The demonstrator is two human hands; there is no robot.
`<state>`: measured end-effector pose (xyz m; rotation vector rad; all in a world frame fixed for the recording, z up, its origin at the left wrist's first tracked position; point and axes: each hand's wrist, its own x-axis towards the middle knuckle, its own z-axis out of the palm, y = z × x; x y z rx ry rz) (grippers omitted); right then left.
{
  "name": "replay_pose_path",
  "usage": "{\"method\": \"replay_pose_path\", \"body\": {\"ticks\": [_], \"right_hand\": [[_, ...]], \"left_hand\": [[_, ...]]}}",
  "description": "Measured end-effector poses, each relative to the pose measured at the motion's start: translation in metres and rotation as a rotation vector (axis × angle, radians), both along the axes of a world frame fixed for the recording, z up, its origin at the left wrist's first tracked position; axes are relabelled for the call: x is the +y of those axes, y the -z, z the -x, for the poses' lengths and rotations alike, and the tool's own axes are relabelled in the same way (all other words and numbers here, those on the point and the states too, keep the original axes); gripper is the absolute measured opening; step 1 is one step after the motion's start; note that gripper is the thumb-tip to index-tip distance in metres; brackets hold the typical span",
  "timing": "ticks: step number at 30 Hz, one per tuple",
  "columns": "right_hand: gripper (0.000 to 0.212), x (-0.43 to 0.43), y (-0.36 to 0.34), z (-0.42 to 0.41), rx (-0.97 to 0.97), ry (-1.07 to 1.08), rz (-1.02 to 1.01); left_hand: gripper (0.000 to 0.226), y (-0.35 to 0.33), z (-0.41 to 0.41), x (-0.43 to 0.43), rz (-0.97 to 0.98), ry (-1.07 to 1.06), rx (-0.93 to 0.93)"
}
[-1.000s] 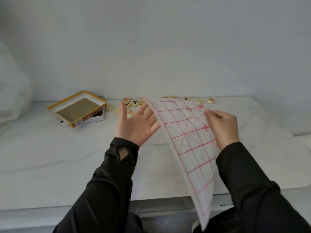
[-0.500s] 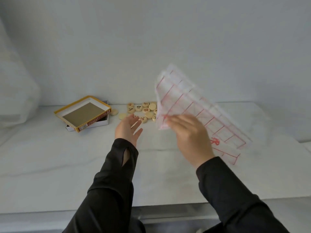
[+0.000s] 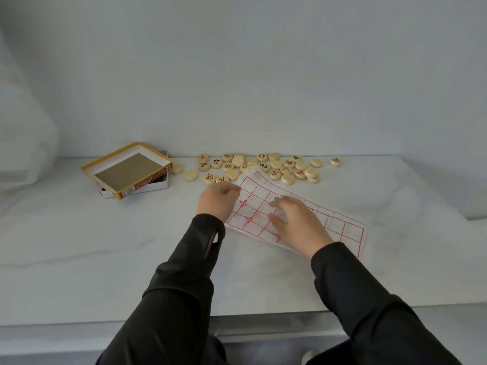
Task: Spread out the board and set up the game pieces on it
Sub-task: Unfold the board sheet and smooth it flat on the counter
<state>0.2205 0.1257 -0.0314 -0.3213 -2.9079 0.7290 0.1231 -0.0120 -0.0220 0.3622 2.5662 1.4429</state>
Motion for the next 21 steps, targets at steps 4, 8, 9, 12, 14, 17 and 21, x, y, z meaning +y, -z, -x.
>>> {"method": "replay_pose_path", "body": {"ticks": [4, 8, 9, 12, 14, 17, 21], "right_hand": [[0.056, 0.022, 0.008, 0.005, -0.107, 0.154, -0.266], [0.08, 0.033, 0.018, 0.003, -0.319, 0.198, -0.333], [0.083, 0.033, 0.019, 0.003, -0.334, 0.191, -0.323], [0.093, 0.033, 0.017, 0.004, -0.36, 0.184, -0.293], [0.097, 0.034, 0.013, 0.003, -0.374, 0.192, -0.294], [0.097, 0.034, 0.008, 0.002, -0.385, 0.205, -0.315], [0.095, 0.038, 0.002, 0.0, -0.421, 0.248, -0.291]], "left_hand": [[0.052, 0.016, -0.007, 0.01, 0.486, 0.238, 0.108], [0.082, 0.031, -0.005, 0.014, 0.831, 0.465, 0.214], [0.085, 0.034, -0.004, 0.015, 0.868, 0.49, 0.217], [0.091, 0.037, -0.001, 0.015, 0.91, 0.508, 0.184], [0.095, 0.036, -0.001, 0.014, 0.93, 0.519, 0.175], [0.099, 0.036, 0.001, 0.011, 0.946, 0.523, 0.159], [0.102, 0.034, 0.003, 0.009, 0.941, 0.505, 0.126]]}}
